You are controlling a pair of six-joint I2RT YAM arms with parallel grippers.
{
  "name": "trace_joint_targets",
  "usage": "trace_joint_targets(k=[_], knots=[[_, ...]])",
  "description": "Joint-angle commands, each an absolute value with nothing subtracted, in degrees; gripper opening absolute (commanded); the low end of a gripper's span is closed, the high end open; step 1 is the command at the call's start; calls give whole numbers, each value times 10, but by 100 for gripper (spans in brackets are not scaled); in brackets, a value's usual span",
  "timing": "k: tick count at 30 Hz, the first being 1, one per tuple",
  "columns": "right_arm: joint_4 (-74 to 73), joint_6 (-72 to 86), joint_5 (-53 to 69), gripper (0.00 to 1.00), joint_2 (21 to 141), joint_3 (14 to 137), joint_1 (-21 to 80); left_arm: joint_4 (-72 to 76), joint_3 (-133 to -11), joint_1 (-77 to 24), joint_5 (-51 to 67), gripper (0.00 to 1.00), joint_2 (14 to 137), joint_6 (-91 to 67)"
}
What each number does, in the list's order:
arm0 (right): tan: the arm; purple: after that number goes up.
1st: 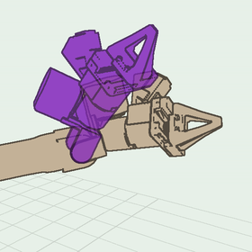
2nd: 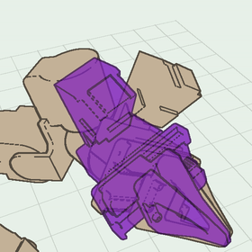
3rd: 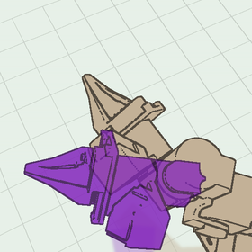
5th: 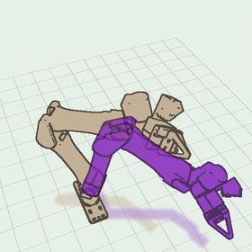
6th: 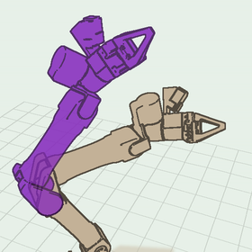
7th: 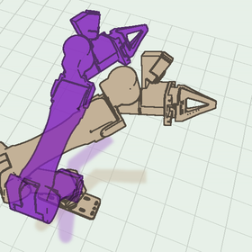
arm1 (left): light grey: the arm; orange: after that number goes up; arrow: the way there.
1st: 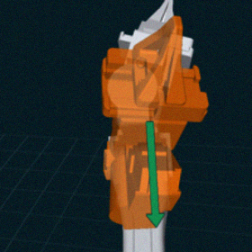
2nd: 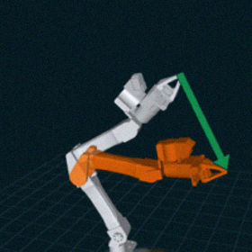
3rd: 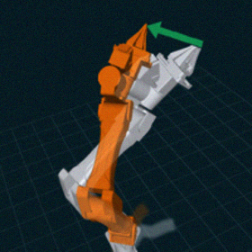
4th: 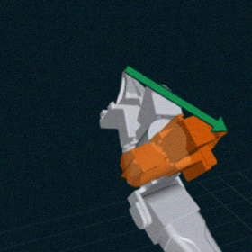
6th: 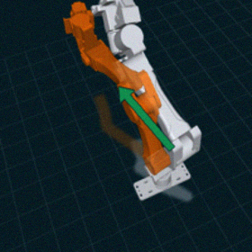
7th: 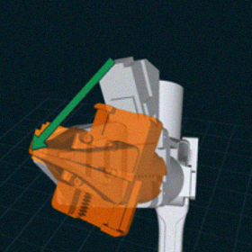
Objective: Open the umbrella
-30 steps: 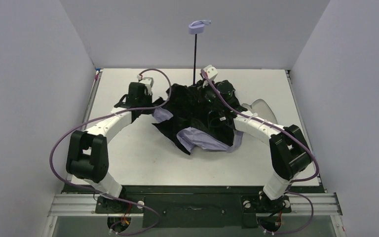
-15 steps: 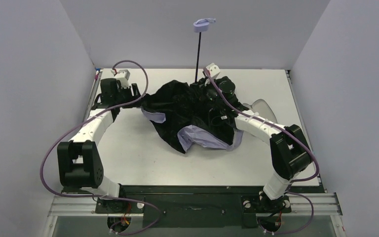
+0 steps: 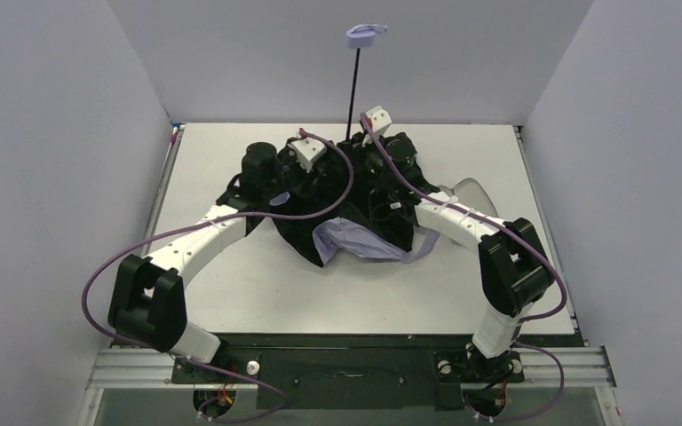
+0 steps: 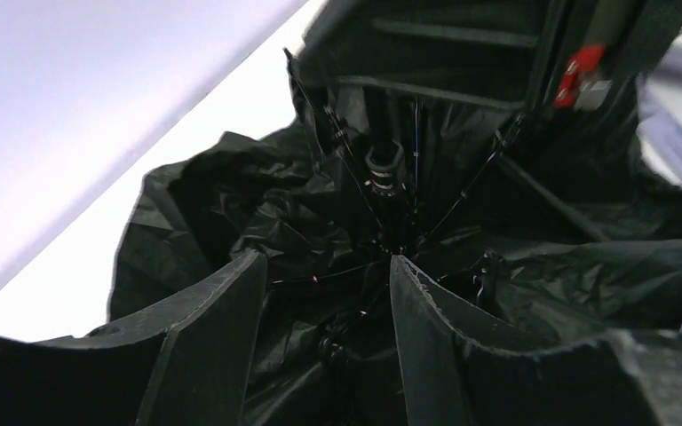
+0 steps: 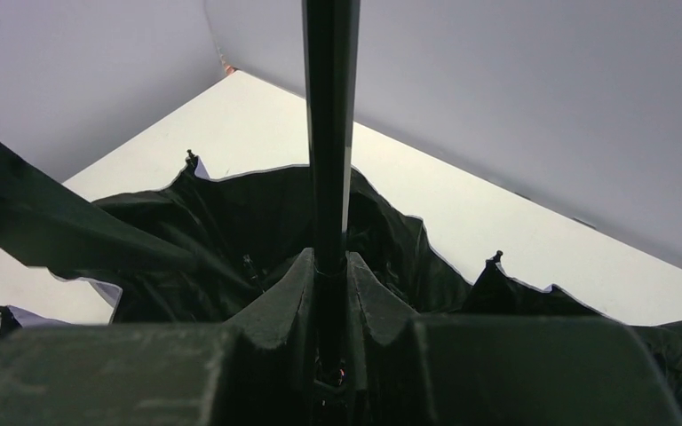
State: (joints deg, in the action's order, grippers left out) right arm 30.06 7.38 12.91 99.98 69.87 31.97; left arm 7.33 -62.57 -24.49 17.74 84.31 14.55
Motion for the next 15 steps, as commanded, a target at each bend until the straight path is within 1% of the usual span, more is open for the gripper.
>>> trace_joint_targets(k=[1,5,9,11,15], knots=[[357,89,113,0,985,738,327,117,-607,-263,108,51,885,227],[349,89,110,0,980,740,327,80,-590,-256,51,50,901,249],[342,89,113,0,974,742,324,40,-574,-222,12,50,898,258],[338,87,114,0,972,745,324,18,-571,-205,-18,48,902,267],[331,86,118,0,974,757,316,-20,-569,-162,-42,46,913,270]])
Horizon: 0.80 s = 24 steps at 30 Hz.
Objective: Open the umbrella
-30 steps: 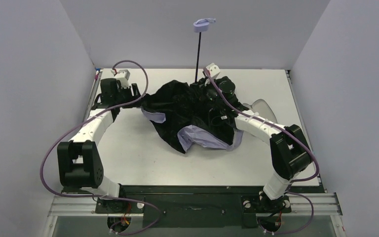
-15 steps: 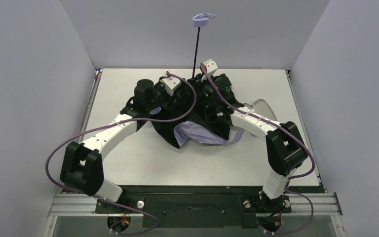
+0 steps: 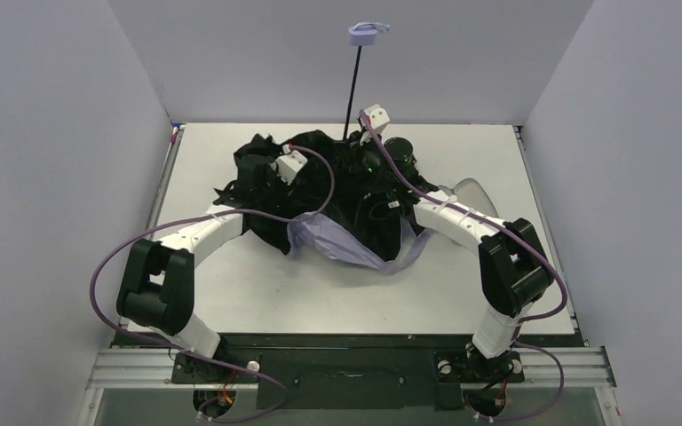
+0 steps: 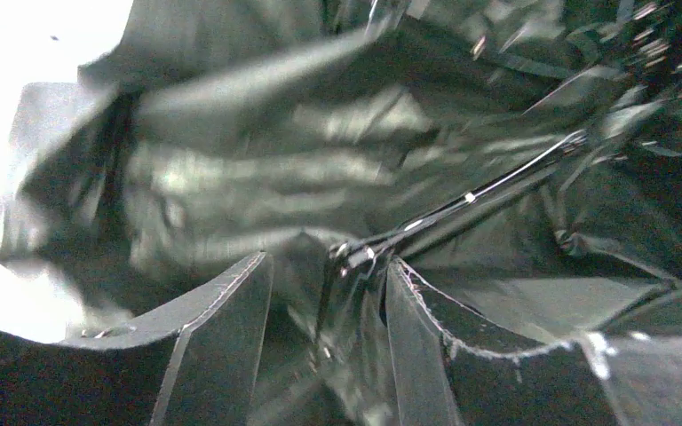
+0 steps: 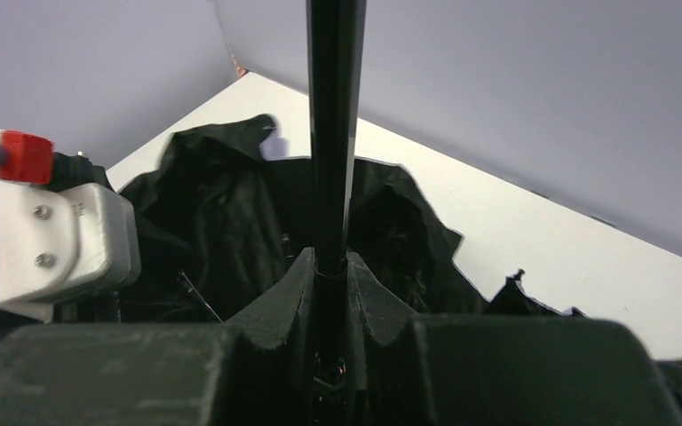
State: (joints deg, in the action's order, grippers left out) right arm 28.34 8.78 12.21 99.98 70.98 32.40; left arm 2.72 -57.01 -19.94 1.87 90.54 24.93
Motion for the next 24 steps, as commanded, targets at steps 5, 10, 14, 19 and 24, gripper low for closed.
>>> trace_joint_targets(k=[5,10,14,19,24], knots=[[321,83,125,0,983,779,300,-48,-578,-110,-33,45,937,271],[318,83,128,0,1005,795,297,-58,-605,-65,55,48,940,244],[331,88,121,0,1024,803,311,-57,-647,-35,217,55,910,187],[339,89,106,0,1036,808,329,0,-712,-29,355,67,872,81],[334,80,94,0,1041,807,332,35,-780,-30,401,80,878,-6]])
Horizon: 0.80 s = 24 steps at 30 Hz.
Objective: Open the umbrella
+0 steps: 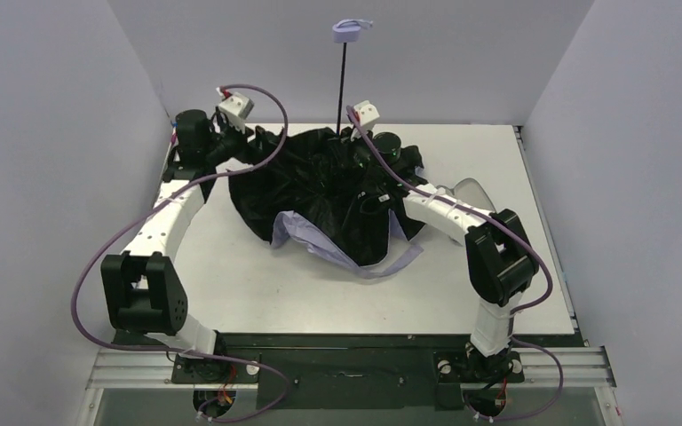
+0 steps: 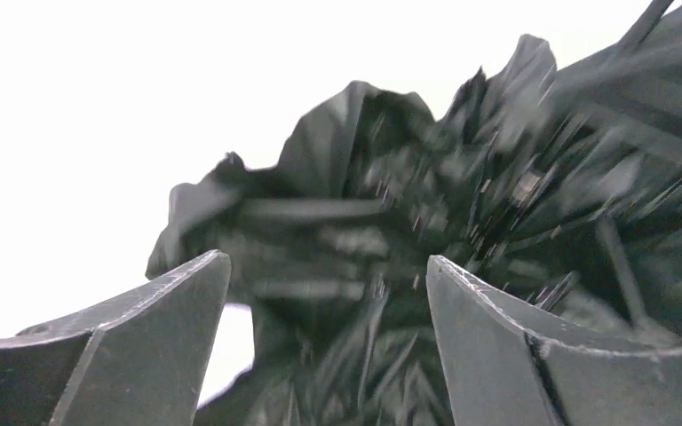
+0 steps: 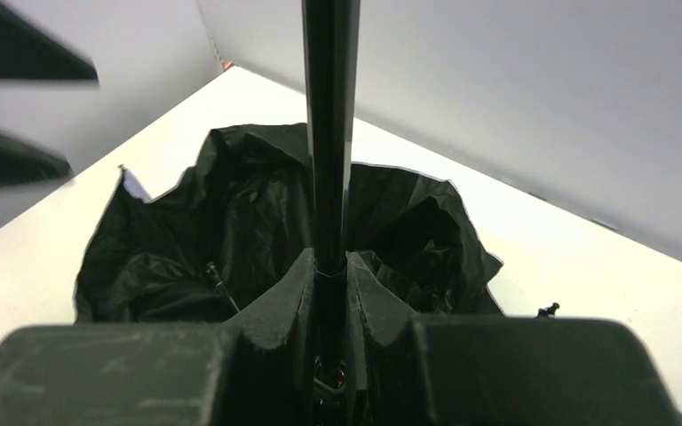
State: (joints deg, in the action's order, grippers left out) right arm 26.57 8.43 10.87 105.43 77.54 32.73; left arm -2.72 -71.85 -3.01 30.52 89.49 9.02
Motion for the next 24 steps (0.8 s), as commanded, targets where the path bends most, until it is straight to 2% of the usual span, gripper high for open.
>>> trace_joint_targets(k=[1,3,6,7,11,14,24], knots=[[334,80,94,0,1042,807,332,40,-787,-30,414,81,884,-33],[334,84,94,0,1043,810,333,48,-809,-30,476,77,909,-71],[334,91,93,0,1044,818,335,73,-838,-41,534,57,969,-156],[334,93,92,0,1045,822,335,83,-840,-45,539,47,979,-203],[330,97,90,0,1044,830,336,184,-810,-57,557,31,1037,-357],[328,98,87,0,1047,833,337,261,-791,-76,565,27,1058,-439],[321,92,79,0,1060,843,338,255,-731,-128,547,24,1119,-441]])
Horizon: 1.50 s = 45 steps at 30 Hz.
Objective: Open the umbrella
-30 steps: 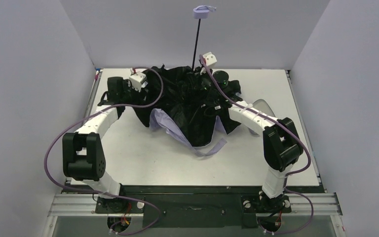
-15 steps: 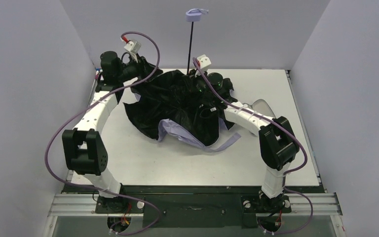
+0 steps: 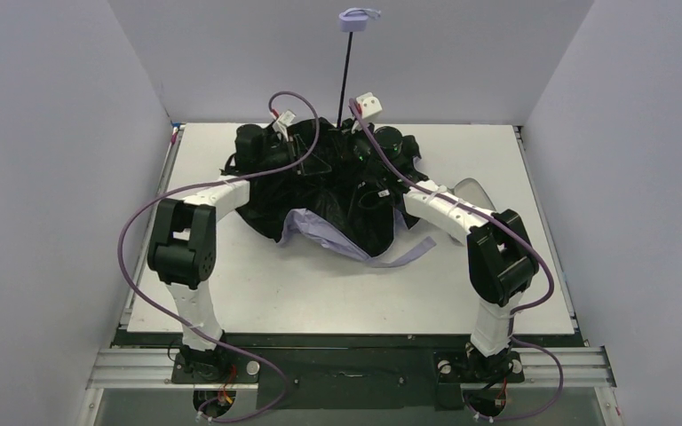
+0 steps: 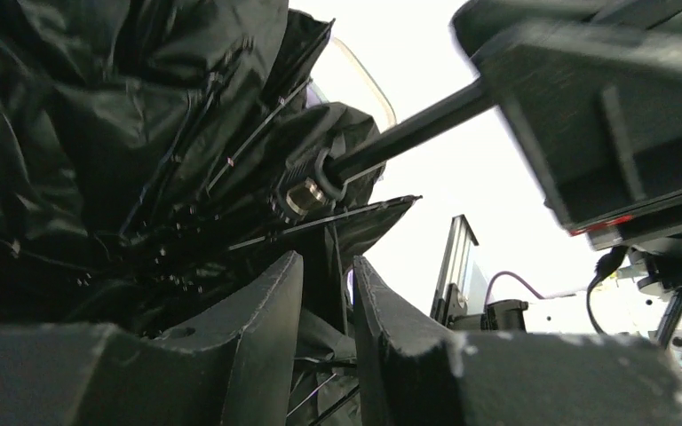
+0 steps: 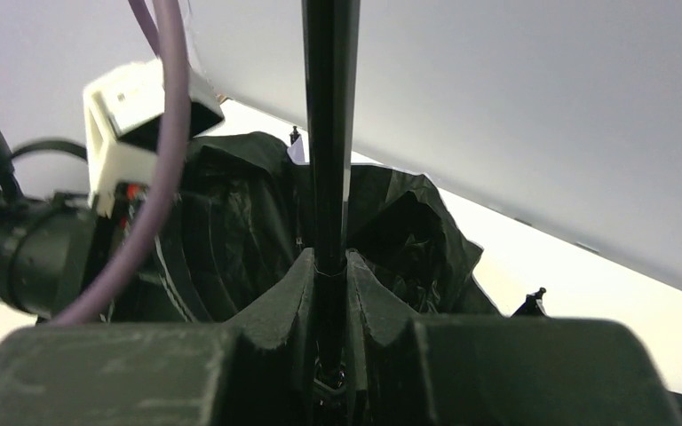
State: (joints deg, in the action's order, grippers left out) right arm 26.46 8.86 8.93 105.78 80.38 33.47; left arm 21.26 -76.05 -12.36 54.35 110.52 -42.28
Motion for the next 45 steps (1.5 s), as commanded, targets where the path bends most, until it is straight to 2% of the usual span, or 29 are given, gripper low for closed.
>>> trace_joint_targets(k=[1,5,11,19,21,22,23,24,25,27,29,32,37,39,43,45], knots=[[321,87,79,0,1061,844,337,262,-712,-131,545,24,1123,-442],[333,73,82,0,1072,831,336,276,-655,-143,544,24,1130,-442],[356,76,74,0,1090,828,333,216,-611,-157,531,22,1133,-366],[345,86,102,0,1086,818,316,101,-570,-158,434,21,1129,-310],[331,92,128,21,1069,800,310,99,-563,-155,420,24,1129,-312],[326,98,148,41,1062,793,305,101,-563,-154,415,24,1129,-312],[311,101,157,53,1046,780,302,101,-568,-152,414,25,1128,-313],[304,110,180,58,1037,774,297,102,-571,-152,413,26,1127,-312],[283,116,191,72,1020,765,294,103,-577,-153,412,27,1126,-312],[250,140,224,79,995,754,281,102,-586,-153,411,28,1124,-307],[218,167,253,78,973,742,261,98,-593,-155,406,29,1119,-299],[172,203,285,72,958,732,248,99,-593,-155,403,31,1111,-301],[122,261,294,50,952,705,243,124,-573,-151,402,34,1086,-325],[117,272,302,45,953,695,241,123,-568,-147,399,35,1074,-327],[127,301,295,37,970,688,248,118,-560,-142,391,43,1048,-323],[130,306,292,37,988,695,257,121,-557,-141,390,48,1036,-324]])
